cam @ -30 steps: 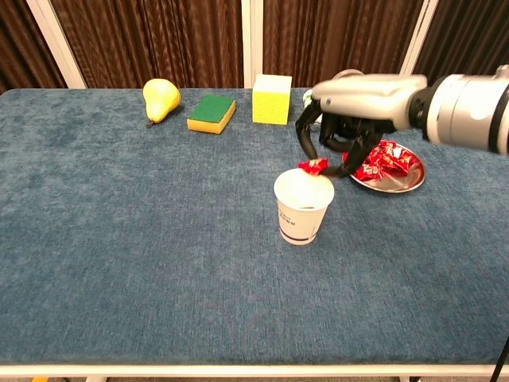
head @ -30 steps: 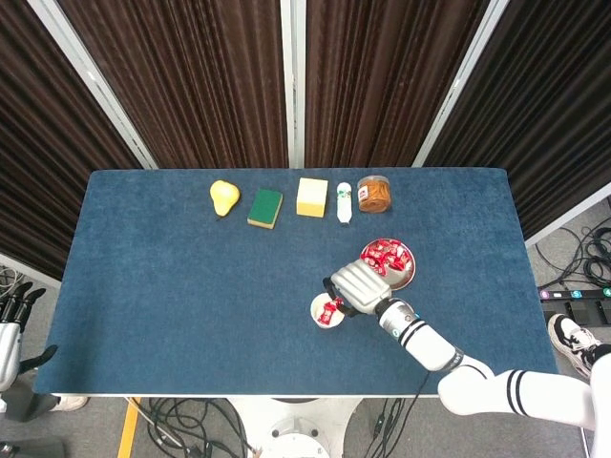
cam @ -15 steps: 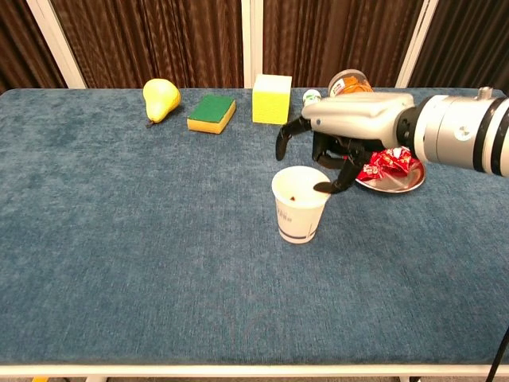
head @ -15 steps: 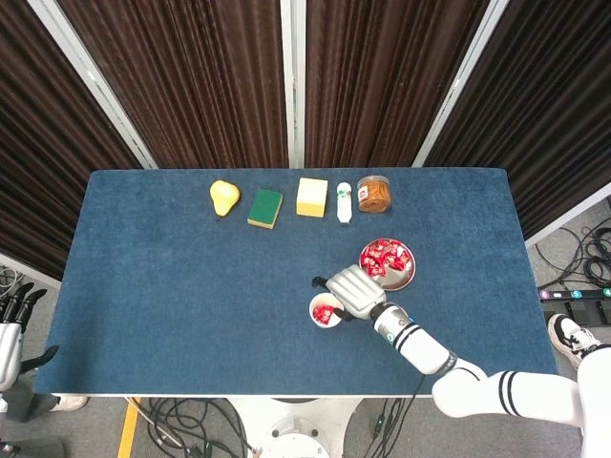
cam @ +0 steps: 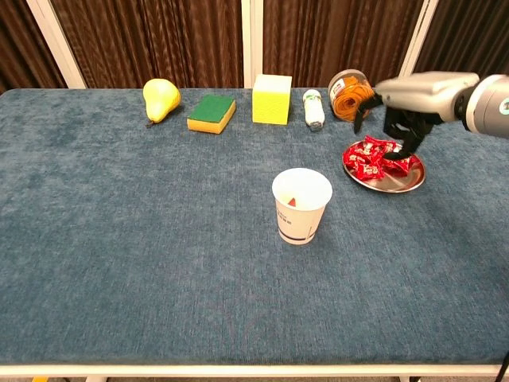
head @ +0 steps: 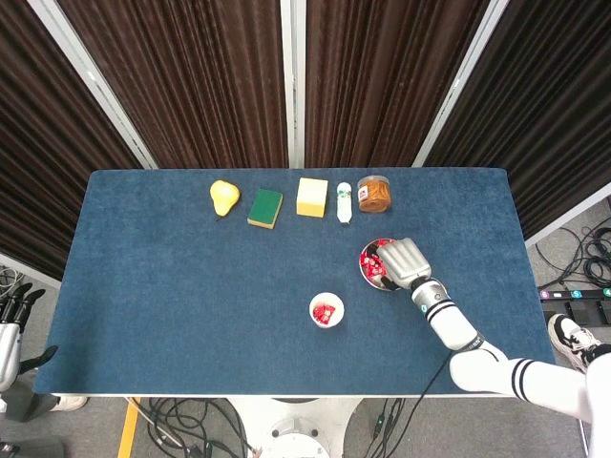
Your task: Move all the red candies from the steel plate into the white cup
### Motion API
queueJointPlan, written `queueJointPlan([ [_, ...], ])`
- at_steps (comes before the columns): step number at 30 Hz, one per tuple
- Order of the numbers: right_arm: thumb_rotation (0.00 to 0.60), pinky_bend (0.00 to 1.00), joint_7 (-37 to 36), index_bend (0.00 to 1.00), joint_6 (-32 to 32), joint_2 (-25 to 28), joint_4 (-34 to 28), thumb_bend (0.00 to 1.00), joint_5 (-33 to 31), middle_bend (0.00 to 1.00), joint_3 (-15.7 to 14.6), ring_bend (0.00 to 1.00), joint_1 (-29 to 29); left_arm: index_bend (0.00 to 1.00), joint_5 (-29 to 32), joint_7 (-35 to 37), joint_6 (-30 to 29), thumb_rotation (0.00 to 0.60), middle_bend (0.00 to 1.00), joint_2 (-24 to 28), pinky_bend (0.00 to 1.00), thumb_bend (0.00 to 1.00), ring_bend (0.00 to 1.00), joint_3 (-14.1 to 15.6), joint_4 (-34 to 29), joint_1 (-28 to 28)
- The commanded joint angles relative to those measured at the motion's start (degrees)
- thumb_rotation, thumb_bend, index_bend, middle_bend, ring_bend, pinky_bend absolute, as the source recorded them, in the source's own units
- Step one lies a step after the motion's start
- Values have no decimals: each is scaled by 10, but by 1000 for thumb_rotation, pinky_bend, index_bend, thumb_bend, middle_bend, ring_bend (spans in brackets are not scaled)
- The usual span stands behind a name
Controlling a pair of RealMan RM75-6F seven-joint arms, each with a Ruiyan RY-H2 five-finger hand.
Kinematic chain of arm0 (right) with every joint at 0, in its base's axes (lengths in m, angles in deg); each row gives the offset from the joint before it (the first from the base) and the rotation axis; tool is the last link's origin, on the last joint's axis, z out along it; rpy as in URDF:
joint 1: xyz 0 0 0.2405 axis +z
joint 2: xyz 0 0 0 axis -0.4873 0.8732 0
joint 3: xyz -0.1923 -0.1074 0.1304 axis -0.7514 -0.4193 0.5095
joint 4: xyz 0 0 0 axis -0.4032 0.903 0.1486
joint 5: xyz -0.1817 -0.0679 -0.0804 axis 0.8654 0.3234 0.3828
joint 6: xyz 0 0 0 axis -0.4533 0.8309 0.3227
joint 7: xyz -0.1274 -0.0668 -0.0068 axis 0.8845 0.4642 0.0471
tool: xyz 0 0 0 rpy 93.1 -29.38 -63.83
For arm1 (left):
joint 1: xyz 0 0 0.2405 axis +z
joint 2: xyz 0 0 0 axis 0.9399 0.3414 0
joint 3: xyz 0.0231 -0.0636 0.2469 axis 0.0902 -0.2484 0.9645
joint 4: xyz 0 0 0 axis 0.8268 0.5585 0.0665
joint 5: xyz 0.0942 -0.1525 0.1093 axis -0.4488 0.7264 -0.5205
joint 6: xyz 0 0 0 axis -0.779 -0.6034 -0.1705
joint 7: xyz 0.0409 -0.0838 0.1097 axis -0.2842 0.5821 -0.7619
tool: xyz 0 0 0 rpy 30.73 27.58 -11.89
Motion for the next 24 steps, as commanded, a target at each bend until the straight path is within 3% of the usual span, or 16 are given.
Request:
queueJointPlan([
  [1,600,1000,17,332,-16,-28,40,225,-23,856,-10,888,6,219,1,0,-1,600,212,1,205,0,209,0,-1,1],
  [24,600,1000,53,423,-41,-110,155,209,-77,856,-4,891,32,220,7,12,-2,600,212,-4,204,0,210,-1,11,6],
])
